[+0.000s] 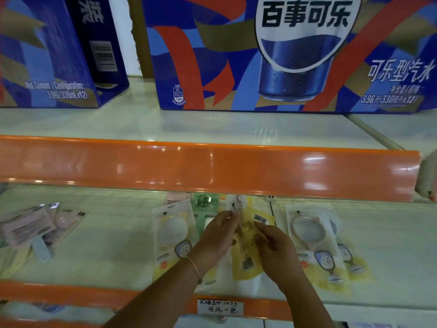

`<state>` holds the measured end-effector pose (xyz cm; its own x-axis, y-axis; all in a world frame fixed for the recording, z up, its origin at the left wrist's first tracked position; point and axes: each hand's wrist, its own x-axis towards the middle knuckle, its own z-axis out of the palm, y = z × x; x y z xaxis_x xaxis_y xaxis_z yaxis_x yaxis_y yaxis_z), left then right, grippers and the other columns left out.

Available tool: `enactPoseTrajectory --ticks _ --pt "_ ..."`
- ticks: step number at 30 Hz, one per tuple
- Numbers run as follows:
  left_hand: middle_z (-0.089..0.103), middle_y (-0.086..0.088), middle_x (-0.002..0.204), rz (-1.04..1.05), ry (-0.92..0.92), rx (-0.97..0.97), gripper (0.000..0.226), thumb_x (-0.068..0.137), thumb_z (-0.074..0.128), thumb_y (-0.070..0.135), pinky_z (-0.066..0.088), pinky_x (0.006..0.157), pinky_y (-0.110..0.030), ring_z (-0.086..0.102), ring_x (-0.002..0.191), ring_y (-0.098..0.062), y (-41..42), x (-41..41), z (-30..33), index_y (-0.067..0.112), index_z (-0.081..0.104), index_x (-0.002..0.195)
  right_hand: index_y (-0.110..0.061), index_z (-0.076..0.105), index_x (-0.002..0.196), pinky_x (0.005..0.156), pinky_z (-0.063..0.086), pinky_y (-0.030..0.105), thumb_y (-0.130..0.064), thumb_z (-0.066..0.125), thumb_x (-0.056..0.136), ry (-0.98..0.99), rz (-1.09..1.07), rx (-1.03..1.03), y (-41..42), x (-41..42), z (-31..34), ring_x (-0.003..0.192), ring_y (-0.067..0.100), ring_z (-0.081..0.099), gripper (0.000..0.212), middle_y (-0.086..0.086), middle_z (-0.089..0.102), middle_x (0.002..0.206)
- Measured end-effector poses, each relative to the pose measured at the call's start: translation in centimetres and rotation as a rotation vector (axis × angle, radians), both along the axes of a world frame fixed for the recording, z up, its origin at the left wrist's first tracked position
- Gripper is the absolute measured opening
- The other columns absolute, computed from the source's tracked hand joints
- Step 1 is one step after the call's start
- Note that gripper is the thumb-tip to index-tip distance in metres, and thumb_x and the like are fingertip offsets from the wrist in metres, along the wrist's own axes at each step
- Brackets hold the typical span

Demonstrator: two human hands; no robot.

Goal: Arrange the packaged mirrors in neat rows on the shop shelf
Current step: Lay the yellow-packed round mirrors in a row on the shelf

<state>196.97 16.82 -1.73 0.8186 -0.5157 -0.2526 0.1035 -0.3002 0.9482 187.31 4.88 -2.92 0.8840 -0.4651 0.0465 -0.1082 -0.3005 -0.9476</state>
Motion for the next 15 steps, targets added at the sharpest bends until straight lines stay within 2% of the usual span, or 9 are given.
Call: enactPoseTrajectory --ticks 1,3,5,6,8,10,12,13,15 --pt "0.064 0.000 0.096 0.013 0.143 -0.071 0.061 0.086 0.043 0.069 0.054 0.088 -0.045 0.063 0.088 -0.020 -0.4 0.3 0.2 0.014 0.061 0.105 -0.045 0.067 0.099 0.087 0.052 0.023 -0.001 0.049 0.093 0.013 0.034 -0.080 0.2 -0.2 0.4 0.099 0.000 0.061 0.048 -0.011 0.064 0.109" --pt "0.065 -0.011 0.092 0.081 0.397 -0.195 0.061 0.089 0.048 0.062 0.056 0.081 -0.048 0.065 0.080 -0.028 -0.8 1.1 0.8 0.005 0.061 0.107 -0.029 0.067 0.113 0.093 0.047 0.017 -0.001 0.050 0.093 0.067 0.103 -0.175 0.5 -0.5 1.0 0.107 -0.002 0.054 0.038 -0.014 0.057 0.117" --pt "0.067 -0.017 0.091 0.132 0.508 -0.222 0.051 0.092 0.056 0.049 0.058 0.072 -0.046 0.068 0.073 -0.032 -0.9 1.4 1.3 0.002 0.060 0.110 -0.022 0.065 0.119 0.089 0.044 0.008 -0.002 0.051 0.092 0.102 0.185 -0.208 0.5 -0.7 0.9 0.109 -0.003 0.054 0.036 -0.015 0.057 0.120" --pt "0.067 -0.018 0.093 0.147 0.489 -0.187 0.043 0.094 0.057 0.039 0.059 0.067 -0.044 0.068 0.074 -0.033 -0.9 1.5 1.4 0.001 0.058 0.113 -0.022 0.065 0.120 0.090 0.044 0.008 -0.004 0.052 0.093 0.105 0.231 -0.211 0.6 -0.7 0.9 0.110 -0.002 0.055 0.035 -0.015 0.058 0.122" --pt "0.063 -0.019 0.105 0.212 0.413 -0.093 0.030 0.096 0.053 0.019 0.058 0.061 -0.039 0.067 0.086 -0.035 -1.0 1.7 0.9 0.003 0.052 0.121 -0.028 0.065 0.119 0.094 0.048 0.017 -0.016 0.056 0.093 0.132 0.313 -0.172 0.6 -1.0 1.0 0.109 0.001 0.058 0.030 -0.016 0.062 0.119" --pt "0.061 -0.021 0.110 0.286 0.353 -0.048 0.029 0.094 0.049 0.010 0.056 0.067 -0.042 0.063 0.098 -0.040 -0.7 2.0 0.1 0.005 0.051 0.123 -0.034 0.069 0.111 0.084 0.052 0.024 -0.035 0.060 0.092 0.138 0.319 -0.051 0.6 -1.1 1.1 0.095 0.004 0.065 0.022 -0.014 0.071 0.104" --pt "0.065 -0.020 0.108 0.298 0.358 -0.110 0.029 0.093 0.047 0.007 0.055 0.082 -0.051 0.064 0.098 -0.039 -0.1 2.1 -0.2 0.008 0.055 0.121 -0.033 0.072 0.106 0.080 0.053 0.028 -0.045 0.061 0.088 0.085 0.138 0.064 0.5 -1.2 0.5 0.089 0.004 0.067 0.025 -0.016 0.072 0.095" --pt "0.067 -0.018 0.107 0.278 0.361 -0.140 0.028 0.095 0.047 0.007 0.055 0.085 -0.051 0.065 0.097 -0.037 0.2 2.2 -0.3 0.010 0.056 0.121 -0.032 0.070 0.108 0.083 0.054 0.032 -0.043 0.061 0.088 0.076 0.005 0.062 0.3 -1.1 0.1 0.094 0.005 0.065 0.024 -0.015 0.071 0.101" --pt "0.067 -0.017 0.108 0.256 0.370 -0.195 0.028 0.098 0.046 0.007 0.057 0.080 -0.045 0.066 0.096 -0.034 0.7 2.1 -0.1 0.015 0.056 0.123 -0.030 0.061 0.122 0.087 0.050 0.031 -0.036 0.059 0.091 0.134 -0.163 0.013 0.0 -1.0 -0.4 0.105 0.008 0.060 0.031 -0.009 0.063 0.119"
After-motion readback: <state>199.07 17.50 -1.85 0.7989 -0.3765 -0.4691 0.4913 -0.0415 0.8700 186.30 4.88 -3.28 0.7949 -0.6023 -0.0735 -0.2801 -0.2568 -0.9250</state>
